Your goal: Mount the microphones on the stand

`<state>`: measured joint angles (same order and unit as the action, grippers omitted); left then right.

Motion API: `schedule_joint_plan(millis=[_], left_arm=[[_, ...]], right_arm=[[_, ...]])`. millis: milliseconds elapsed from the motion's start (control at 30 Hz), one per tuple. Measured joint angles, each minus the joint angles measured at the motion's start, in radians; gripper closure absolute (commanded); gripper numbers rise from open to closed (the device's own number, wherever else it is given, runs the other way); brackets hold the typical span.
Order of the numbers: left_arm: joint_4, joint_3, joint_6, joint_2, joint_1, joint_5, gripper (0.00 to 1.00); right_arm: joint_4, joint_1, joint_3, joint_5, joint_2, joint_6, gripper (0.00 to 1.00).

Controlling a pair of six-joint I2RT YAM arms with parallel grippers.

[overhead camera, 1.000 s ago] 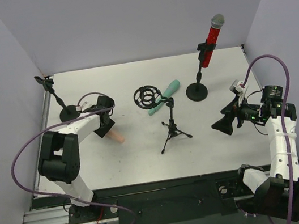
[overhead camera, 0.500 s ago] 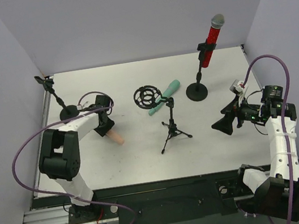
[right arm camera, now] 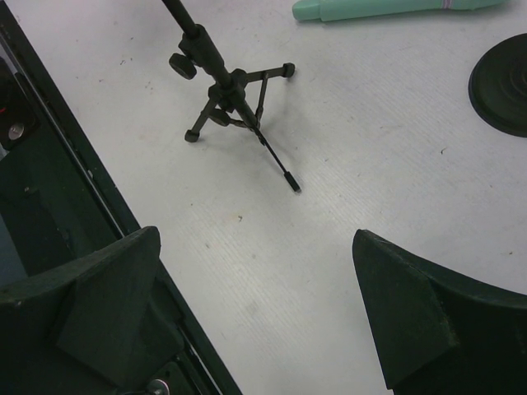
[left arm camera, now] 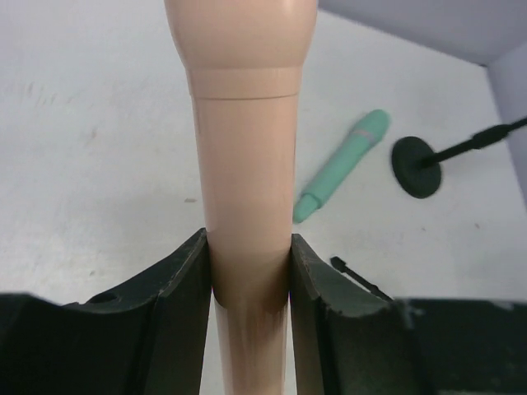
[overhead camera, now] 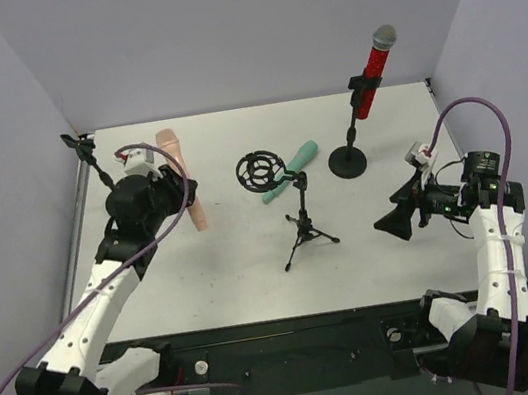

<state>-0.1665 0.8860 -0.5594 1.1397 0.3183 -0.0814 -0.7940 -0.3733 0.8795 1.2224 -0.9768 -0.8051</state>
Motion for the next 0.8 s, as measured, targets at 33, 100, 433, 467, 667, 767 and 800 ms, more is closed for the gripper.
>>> schedule_joint_plan(millis=[33, 100, 433, 467, 667, 767, 800], left_arm=[[0.038, -0.013, 0.045, -0.043, 0.002, 0.045, 1.0], [0.105, -0.02, 0.137, -0.107, 0.005, 0.146, 1.0], [0.231, 0.159, 0.389, -0.095, 0.093, 0.534, 1.0], [0.235, 0.196, 0.398, -0.077, 0.116, 0.558, 1.0], [0.237, 0.412, 0.423, 0.048, 0.265, 0.646, 1.0], [0.242, 0.49, 0.414, 0.113, 0.314, 0.663, 1.0], [0.244, 0.505, 0.408, 0.132, 0.326, 0.663, 1.0]], right_arm=[[-0.021, 0.0, 0.008, -0.003, 0.001, -0.013, 0.04], [-0.087, 0.007, 0.051, -0.014, 0.0, -0.045, 0.04], [-0.453, 0.34, 0.586, -0.203, -0.135, -0.314, 0.04], [-0.463, 0.368, 0.621, -0.219, -0.142, -0.307, 0.04], [-0.511, 0.502, 0.837, -0.239, -0.18, -0.124, 0.07], [-0.499, 0.512, 0.975, -0.177, -0.232, 0.021, 0.09], [-0.481, 0.512, 1.025, -0.148, -0.257, 0.069, 0.09]])
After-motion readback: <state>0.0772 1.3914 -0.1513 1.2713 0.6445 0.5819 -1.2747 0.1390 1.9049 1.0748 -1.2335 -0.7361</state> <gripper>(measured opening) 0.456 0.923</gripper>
